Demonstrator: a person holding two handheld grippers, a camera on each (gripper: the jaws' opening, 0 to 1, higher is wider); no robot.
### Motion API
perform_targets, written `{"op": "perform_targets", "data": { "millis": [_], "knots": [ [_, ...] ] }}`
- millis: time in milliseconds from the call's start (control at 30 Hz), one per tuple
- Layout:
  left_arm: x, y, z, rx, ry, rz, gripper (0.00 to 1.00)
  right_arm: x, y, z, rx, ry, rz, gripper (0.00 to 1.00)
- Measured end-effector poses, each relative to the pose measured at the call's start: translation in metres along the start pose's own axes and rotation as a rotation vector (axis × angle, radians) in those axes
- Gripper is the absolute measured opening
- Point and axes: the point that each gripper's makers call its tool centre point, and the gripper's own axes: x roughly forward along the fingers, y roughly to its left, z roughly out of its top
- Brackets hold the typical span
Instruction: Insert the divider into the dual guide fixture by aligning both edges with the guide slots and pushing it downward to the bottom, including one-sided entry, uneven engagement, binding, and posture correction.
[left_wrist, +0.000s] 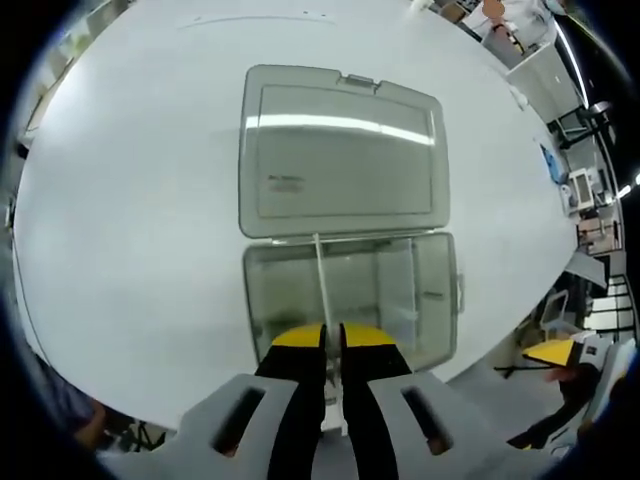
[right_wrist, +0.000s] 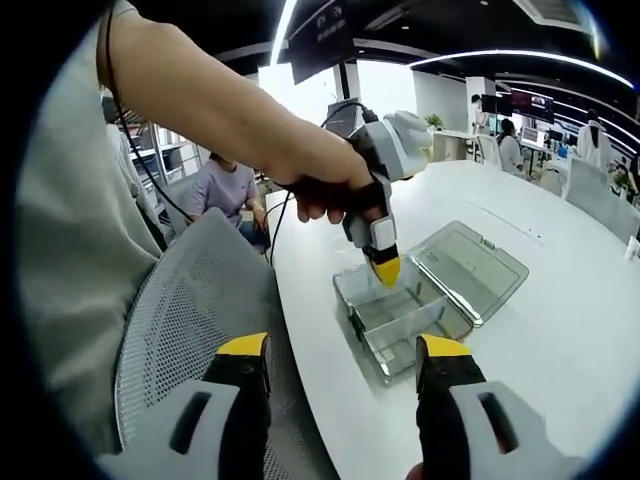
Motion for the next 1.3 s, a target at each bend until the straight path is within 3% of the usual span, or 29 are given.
{"op": "perform_targets", "data": {
  "millis": [667, 1300],
  "knots": [
    [0.005, 0.000, -0.001, 0.009, 0.001, 0.023, 0.02, -0.002, -0.002, -0.003, 0.008, -0.001, -0.005, 0.55],
    [0.014, 0.003, -0.002, 0.077, 0.012, 0.071, 0.02, -0.002, -0.002, -0.003, 0.006, 0.004, -0.002, 0.56]
  ]
}}
